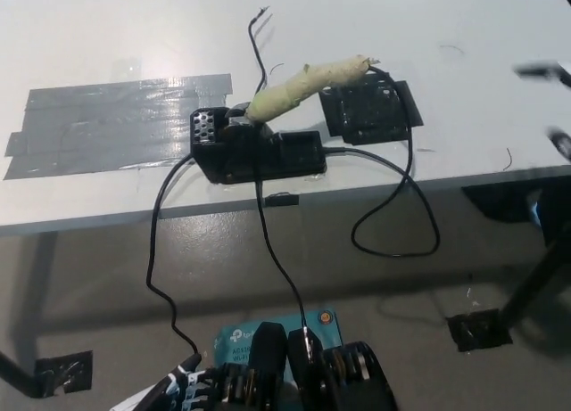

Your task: The robot uses its right hand to grab and lift the soldering gun kept on the middle of the table and puts it in its base

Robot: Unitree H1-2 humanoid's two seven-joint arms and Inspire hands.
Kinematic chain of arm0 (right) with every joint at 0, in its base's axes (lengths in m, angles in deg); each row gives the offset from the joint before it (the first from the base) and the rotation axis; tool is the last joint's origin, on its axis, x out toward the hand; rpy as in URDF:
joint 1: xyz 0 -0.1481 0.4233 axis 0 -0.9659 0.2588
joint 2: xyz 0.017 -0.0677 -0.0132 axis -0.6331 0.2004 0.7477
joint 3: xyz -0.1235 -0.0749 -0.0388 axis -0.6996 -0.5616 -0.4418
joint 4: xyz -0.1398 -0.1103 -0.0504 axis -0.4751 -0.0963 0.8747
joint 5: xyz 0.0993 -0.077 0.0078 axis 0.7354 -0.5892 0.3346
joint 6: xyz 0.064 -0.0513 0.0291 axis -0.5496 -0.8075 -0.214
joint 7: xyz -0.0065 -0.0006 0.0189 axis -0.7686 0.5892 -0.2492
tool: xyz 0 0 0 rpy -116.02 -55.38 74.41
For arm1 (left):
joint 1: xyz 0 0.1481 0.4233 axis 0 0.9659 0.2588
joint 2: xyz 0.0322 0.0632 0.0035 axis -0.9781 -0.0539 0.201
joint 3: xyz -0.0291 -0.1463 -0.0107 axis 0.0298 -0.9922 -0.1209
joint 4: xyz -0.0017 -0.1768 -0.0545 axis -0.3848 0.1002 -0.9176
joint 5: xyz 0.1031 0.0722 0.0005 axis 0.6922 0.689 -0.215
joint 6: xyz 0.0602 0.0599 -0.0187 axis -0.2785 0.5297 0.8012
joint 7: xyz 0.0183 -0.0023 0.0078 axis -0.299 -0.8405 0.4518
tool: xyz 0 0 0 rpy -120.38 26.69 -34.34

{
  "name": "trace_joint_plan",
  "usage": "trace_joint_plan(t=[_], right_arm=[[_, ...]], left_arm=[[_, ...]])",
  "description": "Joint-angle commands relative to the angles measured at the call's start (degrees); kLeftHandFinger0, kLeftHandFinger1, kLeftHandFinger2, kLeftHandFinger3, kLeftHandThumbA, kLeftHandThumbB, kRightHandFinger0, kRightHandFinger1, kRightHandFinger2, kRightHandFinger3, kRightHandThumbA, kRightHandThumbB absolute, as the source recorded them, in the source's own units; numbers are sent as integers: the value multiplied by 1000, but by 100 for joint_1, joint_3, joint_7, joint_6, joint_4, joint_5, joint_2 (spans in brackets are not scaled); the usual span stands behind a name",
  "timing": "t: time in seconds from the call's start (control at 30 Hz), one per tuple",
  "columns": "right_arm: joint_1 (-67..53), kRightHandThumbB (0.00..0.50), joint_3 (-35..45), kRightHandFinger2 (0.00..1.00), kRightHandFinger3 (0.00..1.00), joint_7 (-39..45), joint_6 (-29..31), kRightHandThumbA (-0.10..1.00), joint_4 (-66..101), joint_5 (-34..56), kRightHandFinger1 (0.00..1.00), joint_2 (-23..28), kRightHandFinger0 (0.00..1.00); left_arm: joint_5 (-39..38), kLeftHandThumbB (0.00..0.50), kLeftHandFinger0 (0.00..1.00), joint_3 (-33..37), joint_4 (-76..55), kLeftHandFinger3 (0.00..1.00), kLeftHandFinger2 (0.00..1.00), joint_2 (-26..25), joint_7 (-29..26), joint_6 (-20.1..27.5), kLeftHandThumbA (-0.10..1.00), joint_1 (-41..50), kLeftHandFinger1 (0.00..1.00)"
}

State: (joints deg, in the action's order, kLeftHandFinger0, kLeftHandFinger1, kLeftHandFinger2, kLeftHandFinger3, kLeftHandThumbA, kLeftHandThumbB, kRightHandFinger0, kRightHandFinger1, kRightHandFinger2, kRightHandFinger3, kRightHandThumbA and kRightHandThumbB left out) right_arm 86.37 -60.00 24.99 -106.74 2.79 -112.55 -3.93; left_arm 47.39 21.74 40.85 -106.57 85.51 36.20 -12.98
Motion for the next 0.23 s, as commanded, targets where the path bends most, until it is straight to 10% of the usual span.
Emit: trace_joint_plan(t=[0.0, 0.2], right_arm=[[-2457, 265, 3732, 1000, 1000, -1399, -441, 284, 1392, 2128, 1000, -779, 1000], [-3686, 329, 3996, 1000, 1000, -2143, 756, 322, 313, 2669, 1000, -1906, 1000]], left_arm=[[-244, 408, 1000, -417, 70, 1000, 1000, -217, 37, 242, 1000, 20, 1000], [-327, 428, 1000, -501, 292, 1000, 1000, -203, 89, 241, 1000, -8, 1000]])
